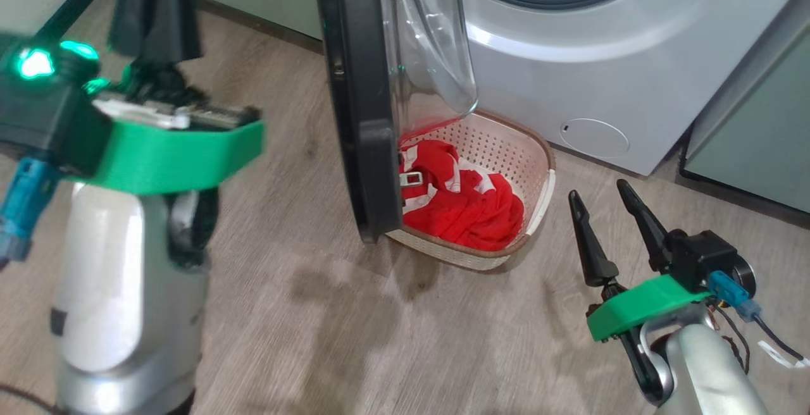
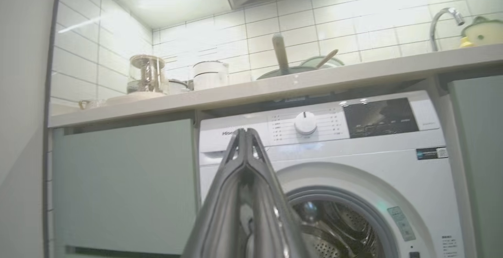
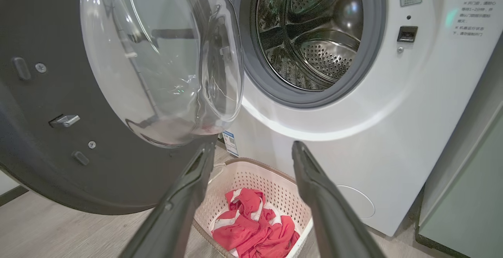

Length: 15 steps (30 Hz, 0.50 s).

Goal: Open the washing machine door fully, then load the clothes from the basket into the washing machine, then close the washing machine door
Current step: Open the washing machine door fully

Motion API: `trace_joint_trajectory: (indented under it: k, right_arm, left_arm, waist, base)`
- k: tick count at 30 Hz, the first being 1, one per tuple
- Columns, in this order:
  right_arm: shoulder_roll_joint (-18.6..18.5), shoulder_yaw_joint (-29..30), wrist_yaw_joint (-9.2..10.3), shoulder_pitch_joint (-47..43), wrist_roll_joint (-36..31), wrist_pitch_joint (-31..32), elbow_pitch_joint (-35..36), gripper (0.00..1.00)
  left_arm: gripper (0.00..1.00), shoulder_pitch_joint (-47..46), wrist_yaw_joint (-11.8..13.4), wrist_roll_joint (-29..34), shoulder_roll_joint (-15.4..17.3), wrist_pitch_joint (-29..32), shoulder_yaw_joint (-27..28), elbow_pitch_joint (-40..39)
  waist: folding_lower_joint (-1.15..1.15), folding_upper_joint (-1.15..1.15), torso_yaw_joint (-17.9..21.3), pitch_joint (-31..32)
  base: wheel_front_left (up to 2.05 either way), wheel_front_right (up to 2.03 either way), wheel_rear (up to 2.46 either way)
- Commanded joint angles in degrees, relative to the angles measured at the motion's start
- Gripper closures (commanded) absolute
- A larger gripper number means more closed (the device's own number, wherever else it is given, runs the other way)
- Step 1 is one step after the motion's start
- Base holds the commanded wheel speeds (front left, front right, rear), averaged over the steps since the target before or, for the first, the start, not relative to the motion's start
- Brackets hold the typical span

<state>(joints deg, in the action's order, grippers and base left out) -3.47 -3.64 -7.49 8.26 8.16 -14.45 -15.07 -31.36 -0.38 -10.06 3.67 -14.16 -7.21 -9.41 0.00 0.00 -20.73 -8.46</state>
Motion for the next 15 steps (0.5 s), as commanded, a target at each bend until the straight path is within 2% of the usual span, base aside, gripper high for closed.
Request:
trace_joint_trajectory:
  k: [1,9,10,15]
  right_arm:
    - [0.6,-1.4,0.00,1.9,0.4,-0.5,1.6,0.00]
    - [0.6,-1.7,0.00,1.6,0.9,-0.5,1.1,0.00]
    - [0.6,-1.7,0.00,1.6,0.9,-0.5,1.1,0.00]
    - [0.6,-1.9,0.00,1.7,1.2,-0.5,1.0,0.00]
  left_arm:
    - [1.00,-3.0,-0.1,0.5,0.6,0.5,0.0,-3.0]
    - [1.00,-2.9,0.0,-2.1,-0.6,3.6,-14.7,-7.2]
    - [1.00,-2.9,0.0,-2.1,-0.6,3.6,-14.7,-7.2]
    - [1.00,1.2,1.3,-5.4,-0.8,6.9,-22.2,-6.1]
  waist:
    - [0.00,0.00,0.3,-0.1]
    - [0.00,0.00,1.1,0.2]
    - [0.00,0.00,1.1,0.2]
    - [0.00,0.00,1.4,0.2]
  base:
    - [0.00,0.00,0.00]
    - [0.00,0.00,0.00]
    - [0.00,0.00,0.00]
    - [0.00,0.00,0.00]
